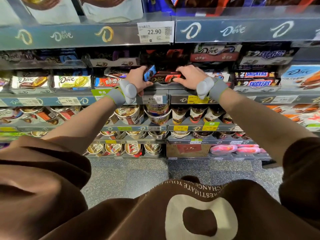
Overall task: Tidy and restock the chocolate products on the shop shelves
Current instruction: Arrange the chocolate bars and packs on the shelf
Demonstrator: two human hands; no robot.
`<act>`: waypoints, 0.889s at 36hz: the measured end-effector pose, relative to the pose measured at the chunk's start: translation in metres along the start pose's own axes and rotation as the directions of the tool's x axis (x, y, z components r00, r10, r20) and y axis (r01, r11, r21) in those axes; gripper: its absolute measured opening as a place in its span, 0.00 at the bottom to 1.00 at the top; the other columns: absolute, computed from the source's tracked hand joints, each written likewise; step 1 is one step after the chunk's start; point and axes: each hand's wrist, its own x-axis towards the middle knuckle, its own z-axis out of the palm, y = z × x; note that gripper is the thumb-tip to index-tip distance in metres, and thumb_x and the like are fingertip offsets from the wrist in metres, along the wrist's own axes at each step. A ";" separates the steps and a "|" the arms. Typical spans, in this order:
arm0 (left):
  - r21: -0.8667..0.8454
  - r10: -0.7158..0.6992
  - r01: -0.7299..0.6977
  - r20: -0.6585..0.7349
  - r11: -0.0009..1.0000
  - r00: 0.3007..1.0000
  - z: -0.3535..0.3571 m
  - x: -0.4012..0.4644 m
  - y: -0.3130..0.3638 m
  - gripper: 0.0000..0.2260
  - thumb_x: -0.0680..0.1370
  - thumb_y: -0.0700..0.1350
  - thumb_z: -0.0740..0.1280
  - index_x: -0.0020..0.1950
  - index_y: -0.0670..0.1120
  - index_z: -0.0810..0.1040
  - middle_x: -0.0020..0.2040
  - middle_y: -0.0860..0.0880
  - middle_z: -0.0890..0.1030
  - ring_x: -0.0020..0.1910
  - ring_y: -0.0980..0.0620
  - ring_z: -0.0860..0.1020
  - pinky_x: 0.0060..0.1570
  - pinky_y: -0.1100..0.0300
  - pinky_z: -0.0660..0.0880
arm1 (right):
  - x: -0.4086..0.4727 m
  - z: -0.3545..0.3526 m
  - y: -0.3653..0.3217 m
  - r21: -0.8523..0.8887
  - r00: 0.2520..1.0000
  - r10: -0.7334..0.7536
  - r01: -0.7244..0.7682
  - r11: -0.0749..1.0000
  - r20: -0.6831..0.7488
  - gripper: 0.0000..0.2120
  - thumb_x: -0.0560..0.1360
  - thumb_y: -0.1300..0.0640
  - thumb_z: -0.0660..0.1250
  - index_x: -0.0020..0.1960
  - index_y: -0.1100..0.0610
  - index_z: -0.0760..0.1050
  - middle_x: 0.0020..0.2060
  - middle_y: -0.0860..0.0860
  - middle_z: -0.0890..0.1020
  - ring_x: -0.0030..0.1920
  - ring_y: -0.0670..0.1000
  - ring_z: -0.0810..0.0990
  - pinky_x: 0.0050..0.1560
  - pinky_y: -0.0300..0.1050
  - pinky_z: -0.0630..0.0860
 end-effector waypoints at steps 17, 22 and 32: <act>-0.159 -0.019 0.017 -0.014 0.987 1.000 0.000 -0.001 -0.006 0.17 0.75 0.48 0.71 0.57 0.38 0.73 0.44 0.47 0.75 0.41 0.50 0.74 0.41 0.60 0.69 | -0.008 0.005 -0.002 0.008 1.000 -0.018 0.018 1.000 -0.025 0.18 0.80 0.49 0.59 0.64 0.59 0.70 0.52 0.60 0.78 0.52 0.62 0.76 0.53 0.53 0.70; -0.253 -0.056 0.045 -0.037 0.966 0.998 0.002 -0.001 -0.009 0.14 0.76 0.48 0.69 0.37 0.46 0.67 0.30 0.50 0.74 0.18 0.60 0.74 0.19 0.71 0.66 | -0.003 0.008 -0.008 -0.029 0.998 0.059 -0.059 0.998 0.000 0.21 0.81 0.49 0.56 0.70 0.58 0.66 0.61 0.61 0.75 0.62 0.61 0.72 0.63 0.54 0.62; -0.233 -0.083 0.042 -0.168 0.971 0.982 0.010 0.000 -0.013 0.09 0.75 0.46 0.70 0.43 0.43 0.73 0.30 0.50 0.76 0.23 0.58 0.75 0.27 0.67 0.71 | -0.004 0.017 -0.013 0.022 0.987 0.150 -0.149 0.989 -0.052 0.18 0.81 0.51 0.58 0.63 0.63 0.65 0.58 0.63 0.73 0.57 0.65 0.72 0.60 0.56 0.65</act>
